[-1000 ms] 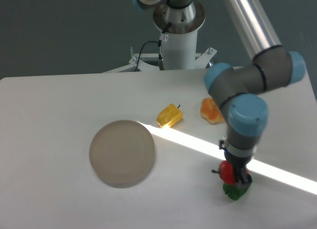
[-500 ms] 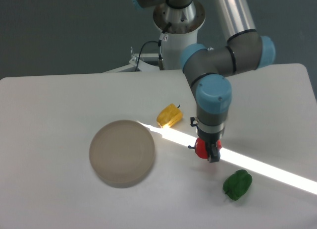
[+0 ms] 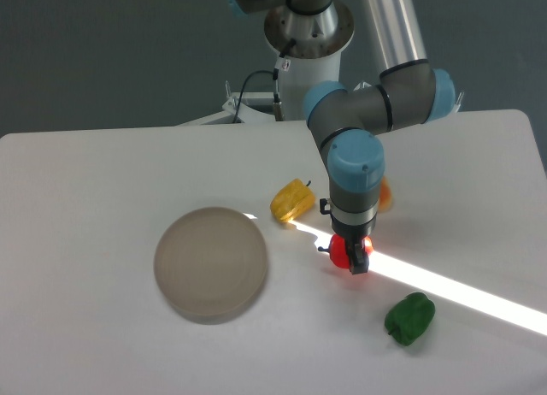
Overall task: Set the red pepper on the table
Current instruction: 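Carry the red pepper toward the plate and lower it to the table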
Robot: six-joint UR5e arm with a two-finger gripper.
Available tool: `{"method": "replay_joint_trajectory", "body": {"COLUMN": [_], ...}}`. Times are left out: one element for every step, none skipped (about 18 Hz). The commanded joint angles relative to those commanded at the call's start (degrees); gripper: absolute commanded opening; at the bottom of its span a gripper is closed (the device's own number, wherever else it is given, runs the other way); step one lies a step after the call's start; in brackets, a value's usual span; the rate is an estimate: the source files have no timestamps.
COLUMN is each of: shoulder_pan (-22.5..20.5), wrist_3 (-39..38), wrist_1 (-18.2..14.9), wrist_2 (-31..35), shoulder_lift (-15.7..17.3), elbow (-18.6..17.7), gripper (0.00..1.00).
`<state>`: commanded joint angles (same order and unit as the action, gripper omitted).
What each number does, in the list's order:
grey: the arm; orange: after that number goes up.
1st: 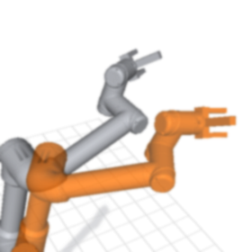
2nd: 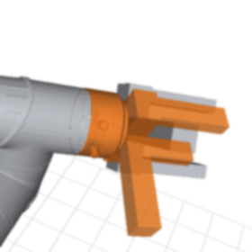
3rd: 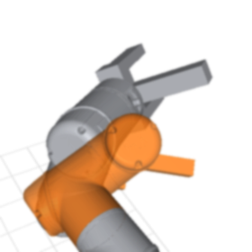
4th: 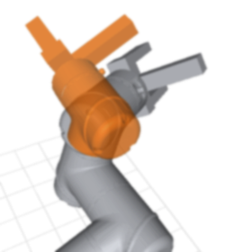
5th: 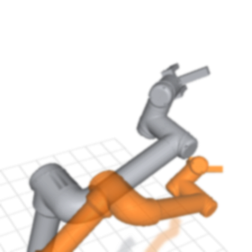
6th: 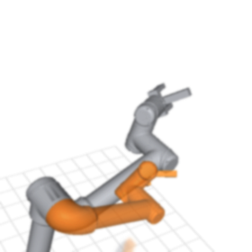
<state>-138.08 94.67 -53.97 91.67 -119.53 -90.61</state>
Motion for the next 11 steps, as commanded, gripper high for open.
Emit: {"method": "replay_joint_trajectory", "body": {"shoulder_pan": [0.7, 1.05, 1.84, 2.2, 2.29, 2.46, 2.46, 2.55, 2.81, 3.16, 3.17], "wrist_3": [-2.71, -3.87, -4.23, -4.41, -4.93, -5.81, -6.34, -6.52, -6.52, -6.52, -6.52], "wrist_1": [0.44, 0.62, 0.54, 0.53, 0.53, 0.53, 0.53, 0.45, 0.45, 0.36, 0.36], "wrist_2": [-0.09, 0.0, 0.35, 0.61, 0.62, 0.62, 0.53, 0.44, 0.44, 0.44, 0.27], "shoulder_lift": [-0.44, -0.88, -1.66, -1.85, -1.94, -2.02, -1.94, -1.94, -1.94, -1.94, -2.02], "elbow": [0.0, 0.09, 0.7, 0.79, 0.79, 0.7, 0.79, 0.88, 1.05, 1.14, 1.23], "gripper": [0.59, 0.59, 0.59, 0.59, 0.59, 0.59, 0.59, 0.59, 0.59, 0.59, 0.59]}}
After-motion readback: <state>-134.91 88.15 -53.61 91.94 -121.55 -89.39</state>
